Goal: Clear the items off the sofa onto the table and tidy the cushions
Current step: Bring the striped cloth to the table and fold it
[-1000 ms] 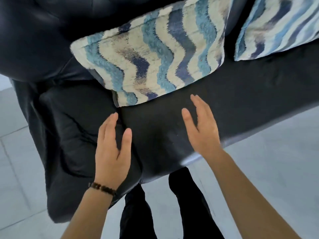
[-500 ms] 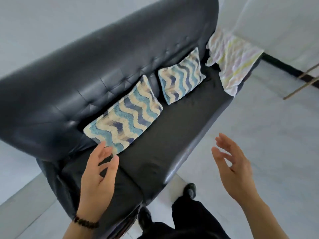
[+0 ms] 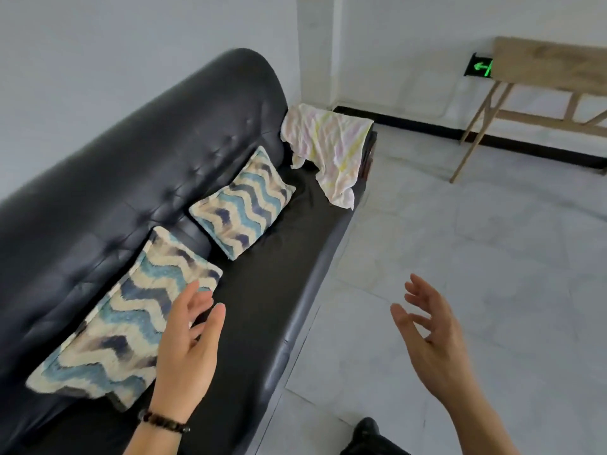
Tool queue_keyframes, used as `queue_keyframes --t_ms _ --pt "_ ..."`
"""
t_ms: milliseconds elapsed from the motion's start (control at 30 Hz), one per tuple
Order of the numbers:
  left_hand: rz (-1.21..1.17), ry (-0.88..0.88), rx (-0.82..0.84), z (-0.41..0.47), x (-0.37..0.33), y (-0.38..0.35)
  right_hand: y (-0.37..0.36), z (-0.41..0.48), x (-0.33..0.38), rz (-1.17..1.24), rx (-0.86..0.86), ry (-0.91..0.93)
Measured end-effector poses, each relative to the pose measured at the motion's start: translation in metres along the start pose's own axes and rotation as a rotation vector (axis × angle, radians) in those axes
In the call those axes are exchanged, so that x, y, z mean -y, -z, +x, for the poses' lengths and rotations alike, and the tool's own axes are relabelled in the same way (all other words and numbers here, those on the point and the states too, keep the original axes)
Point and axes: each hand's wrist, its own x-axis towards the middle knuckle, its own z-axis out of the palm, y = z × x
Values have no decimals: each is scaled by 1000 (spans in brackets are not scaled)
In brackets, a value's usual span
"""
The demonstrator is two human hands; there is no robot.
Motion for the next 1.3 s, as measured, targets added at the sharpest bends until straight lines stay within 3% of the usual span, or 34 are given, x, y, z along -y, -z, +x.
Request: queue_keyframes --t_ms 267,500,767,1033,1300 --pt "31 -41 47 53 -84 -119 81 126 -7 -30 22 4" --pt "-16 30 63 143 -85 -228 94 257 -55 -86 71 -65" --pt "-58 44 74 329 -130 -384 140 487 -56 -274 91 -31" --pt "-29 -102 123 503 -229 -484 173 684 -34 -178 -58 1" --pt "31 146 26 620 -212 -601 144 903 -90 -200 182 -72"
